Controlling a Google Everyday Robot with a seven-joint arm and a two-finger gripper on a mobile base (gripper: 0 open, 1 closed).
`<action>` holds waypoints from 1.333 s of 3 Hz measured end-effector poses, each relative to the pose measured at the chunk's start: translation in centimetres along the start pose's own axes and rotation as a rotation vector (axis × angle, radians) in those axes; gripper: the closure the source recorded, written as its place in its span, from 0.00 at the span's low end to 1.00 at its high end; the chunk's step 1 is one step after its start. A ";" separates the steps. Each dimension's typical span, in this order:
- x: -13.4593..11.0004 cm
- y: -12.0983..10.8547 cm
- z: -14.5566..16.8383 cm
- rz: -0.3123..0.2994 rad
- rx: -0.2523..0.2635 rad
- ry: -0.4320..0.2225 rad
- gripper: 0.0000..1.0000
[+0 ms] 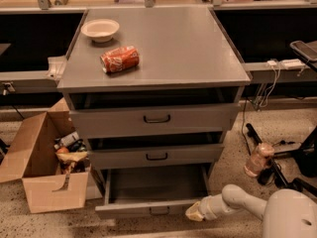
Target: Close bottom drawer
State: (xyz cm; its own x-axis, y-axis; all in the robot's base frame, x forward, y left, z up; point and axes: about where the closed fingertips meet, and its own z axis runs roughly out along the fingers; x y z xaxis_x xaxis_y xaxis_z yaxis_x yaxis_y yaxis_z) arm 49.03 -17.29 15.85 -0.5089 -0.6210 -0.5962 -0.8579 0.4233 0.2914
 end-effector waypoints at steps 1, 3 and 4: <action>-0.6 -0.8 -0.1 -0.005 0.007 -0.009 1.00; -1.2 -1.5 -0.1 -0.015 0.008 -0.016 0.84; -1.1 -1.5 -0.1 -0.015 0.008 -0.016 0.61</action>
Offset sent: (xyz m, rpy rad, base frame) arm 0.2014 -0.0055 0.0283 0.0490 -0.2142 -0.0331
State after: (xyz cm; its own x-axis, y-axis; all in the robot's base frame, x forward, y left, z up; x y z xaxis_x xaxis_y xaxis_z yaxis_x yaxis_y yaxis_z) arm 50.87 -17.26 16.17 -0.4946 -0.6165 -0.6126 -0.8648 0.4195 0.2760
